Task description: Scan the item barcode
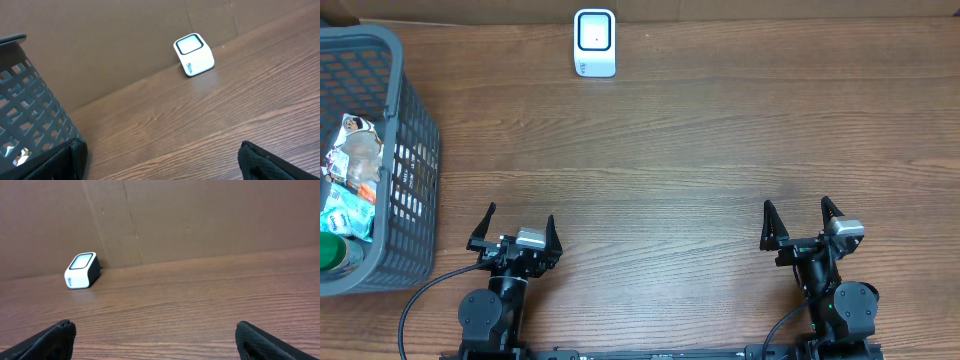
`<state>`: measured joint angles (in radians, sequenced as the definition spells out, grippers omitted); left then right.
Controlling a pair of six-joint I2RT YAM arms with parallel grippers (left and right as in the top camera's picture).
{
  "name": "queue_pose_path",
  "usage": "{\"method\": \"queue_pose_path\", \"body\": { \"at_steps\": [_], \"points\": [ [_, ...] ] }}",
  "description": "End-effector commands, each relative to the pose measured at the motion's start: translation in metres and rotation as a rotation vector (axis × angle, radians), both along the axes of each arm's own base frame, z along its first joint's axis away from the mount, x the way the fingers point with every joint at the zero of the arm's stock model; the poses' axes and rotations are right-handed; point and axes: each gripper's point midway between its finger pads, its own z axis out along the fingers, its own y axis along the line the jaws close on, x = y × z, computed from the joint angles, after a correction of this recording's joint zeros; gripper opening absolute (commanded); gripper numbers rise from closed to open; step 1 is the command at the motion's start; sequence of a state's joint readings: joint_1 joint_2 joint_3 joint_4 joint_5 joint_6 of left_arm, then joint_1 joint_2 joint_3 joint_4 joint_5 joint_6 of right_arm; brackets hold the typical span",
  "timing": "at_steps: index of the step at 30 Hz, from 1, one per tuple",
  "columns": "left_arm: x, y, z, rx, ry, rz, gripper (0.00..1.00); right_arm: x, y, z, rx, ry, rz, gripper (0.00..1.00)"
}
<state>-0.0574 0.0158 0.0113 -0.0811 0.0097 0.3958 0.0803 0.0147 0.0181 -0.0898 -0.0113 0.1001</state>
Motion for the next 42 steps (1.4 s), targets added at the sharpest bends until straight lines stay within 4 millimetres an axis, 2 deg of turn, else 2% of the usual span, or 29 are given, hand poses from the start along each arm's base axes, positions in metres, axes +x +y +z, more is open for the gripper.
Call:
{"method": "queue_pose_path", "body": {
  "at_steps": [1, 8, 11, 16, 22, 25, 30, 36, 39, 42],
  "points": [
    [0.0, 0.003, 0.0, -0.01, -0.007, 0.015, 0.99, 0.0, -0.001, -0.001, -0.003, -0.009, -0.004, 1.0],
    [0.0, 0.003, 0.0, -0.011, -0.008, 0.014, 1.0, 0.0, -0.001, 0.0, -0.003, -0.01, -0.004, 1.0],
    [0.0, -0.003, 0.002, -0.02, -0.012, -0.02, 0.99, 0.0, -0.001, -0.001, -0.003, -0.009, -0.004, 1.0],
    [-0.001, -0.001, 0.016, -0.174, -0.041, 0.001, 1.0, 0.0, -0.001, -0.001, -0.003, -0.009, -0.004, 1.0],
    [-0.007, 0.0, 0.047, -0.233, -0.056, 0.009, 1.0, 0.0, -0.001, -0.001, -0.003, -0.009, -0.004, 1.0],
    [-0.009, 0.001, 0.069, -0.248, -0.034, 0.013, 1.0, 0.0, -0.001, -0.001, -0.003, -0.009, -0.004, 1.0],
    [0.001, -0.001, 0.108, -0.297, 0.023, 0.018, 1.0, 0.0, -0.001, -0.001, -0.003, -0.009, -0.004, 1.0],
    [0.022, -0.028, 0.149, -0.312, 0.237, -0.102, 1.0, 0.0, -0.001, -0.001, -0.003, -0.009, -0.004, 1.0],
    [0.031, -0.03, 0.165, -0.323, 0.351, -0.092, 1.0, 0.0, -0.001, -0.001, -0.003, -0.009, -0.004, 1.0],
    [0.036, -0.031, 0.172, -0.346, 0.506, -0.058, 1.0, 0.0, -0.001, -0.001, -0.003, -0.009, -0.004, 1.0]
  ]
}}
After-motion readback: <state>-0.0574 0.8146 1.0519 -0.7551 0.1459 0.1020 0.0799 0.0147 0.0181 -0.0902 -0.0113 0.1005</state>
